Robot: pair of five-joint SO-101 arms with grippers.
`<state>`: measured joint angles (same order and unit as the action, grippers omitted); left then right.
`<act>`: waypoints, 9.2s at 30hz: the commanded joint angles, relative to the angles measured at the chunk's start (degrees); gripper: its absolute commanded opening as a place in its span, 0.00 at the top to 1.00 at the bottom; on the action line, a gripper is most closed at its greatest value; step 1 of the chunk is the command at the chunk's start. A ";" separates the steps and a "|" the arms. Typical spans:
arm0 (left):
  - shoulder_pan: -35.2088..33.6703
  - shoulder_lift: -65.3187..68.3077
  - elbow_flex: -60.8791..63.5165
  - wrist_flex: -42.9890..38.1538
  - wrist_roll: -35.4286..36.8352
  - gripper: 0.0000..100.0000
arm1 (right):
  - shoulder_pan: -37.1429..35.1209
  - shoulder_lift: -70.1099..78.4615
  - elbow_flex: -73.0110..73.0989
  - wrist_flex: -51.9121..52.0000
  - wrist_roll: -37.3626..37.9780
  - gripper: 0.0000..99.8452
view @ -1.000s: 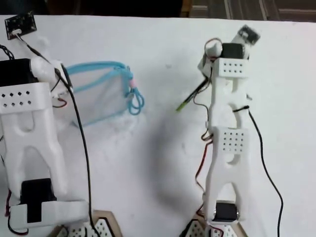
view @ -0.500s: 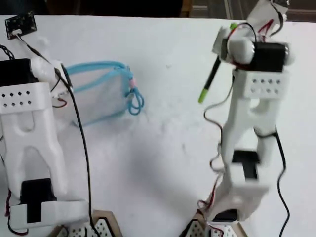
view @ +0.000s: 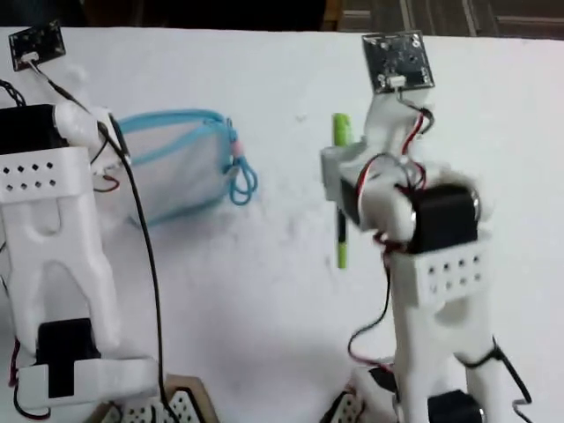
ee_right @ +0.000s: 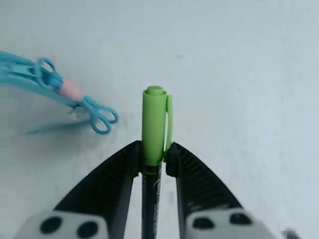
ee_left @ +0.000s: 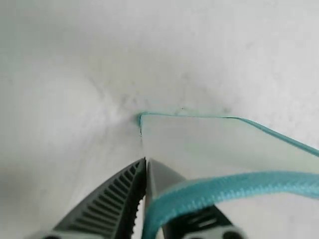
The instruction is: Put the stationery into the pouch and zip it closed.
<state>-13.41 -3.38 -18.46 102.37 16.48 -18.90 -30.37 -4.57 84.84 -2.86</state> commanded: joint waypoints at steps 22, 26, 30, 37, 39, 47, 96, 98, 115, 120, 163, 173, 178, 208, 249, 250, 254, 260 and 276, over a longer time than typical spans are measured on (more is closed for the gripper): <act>0.31 1.19 0.62 0.18 -0.26 0.98 | -25.80 3.65 25.05 -87.08 6.95 0.98; 0.31 1.19 0.62 0.09 -0.26 0.98 | -24.13 3.91 29.98 -89.10 6.95 0.98; 0.31 1.36 0.62 0.09 -0.26 0.98 | -24.13 3.47 34.02 -88.48 7.21 0.98; 0.31 1.36 0.62 0.09 -1.49 0.98 | -24.31 3.38 35.60 -76.70 7.21 0.73; 0.31 1.45 0.62 0.00 -1.49 0.98 | -24.31 2.59 35.60 -75.91 7.21 0.61; 0.31 1.54 0.62 0.00 -1.49 0.98 | -23.25 -5.85 35.60 -75.91 6.95 0.69; 0.31 1.54 0.62 0.00 -1.67 0.98 | -9.36 33.63 40.88 -85.85 7.30 0.71; 0.31 1.54 0.62 0.00 -1.67 0.98 | -10.07 33.89 39.65 -85.85 7.30 0.71; 0.31 1.54 0.62 0.00 -1.76 0.98 | -10.15 33.80 38.68 -92.35 7.38 0.94; 0.31 1.54 0.62 0.00 -1.76 0.98 | -9.01 33.10 38.77 -92.18 7.38 0.98; 0.31 1.54 0.62 0.00 -1.93 0.98 | 6.90 -35.38 57.93 -85.32 -7.30 0.98; 0.40 1.54 0.62 0.00 -3.87 0.98 | 8.57 -35.12 41.85 -84.79 -7.12 0.98; 2.68 1.54 0.18 -0.09 -10.64 0.98 | 8.48 -35.12 35.87 -76.97 -7.30 0.98; 5.05 -13.32 -30.15 0.26 -11.96 0.76 | -14.90 -27.12 31.12 -65.54 3.43 0.98; 27.91 -60.09 34.46 -9.76 -1.93 0.68 | -19.91 -1.27 9.32 -65.45 3.34 0.98; 27.91 -60.09 36.66 -11.16 -1.93 0.68 | -19.91 -1.27 9.32 -65.45 3.34 0.98; 26.86 -60.09 43.87 -18.37 -2.11 0.70 | -19.91 -1.45 9.32 -65.45 3.34 0.98; 20.26 -60.53 45.63 -21.27 -3.43 0.76 | -19.56 -1.27 9.58 -65.01 3.34 0.98; 22.37 -60.53 45.63 -23.82 -16.62 0.98 | -17.80 -1.10 9.67 -65.36 3.43 0.98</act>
<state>8.75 -63.52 27.87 79.16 0.31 -38.33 -31.25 7.47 20.75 0.22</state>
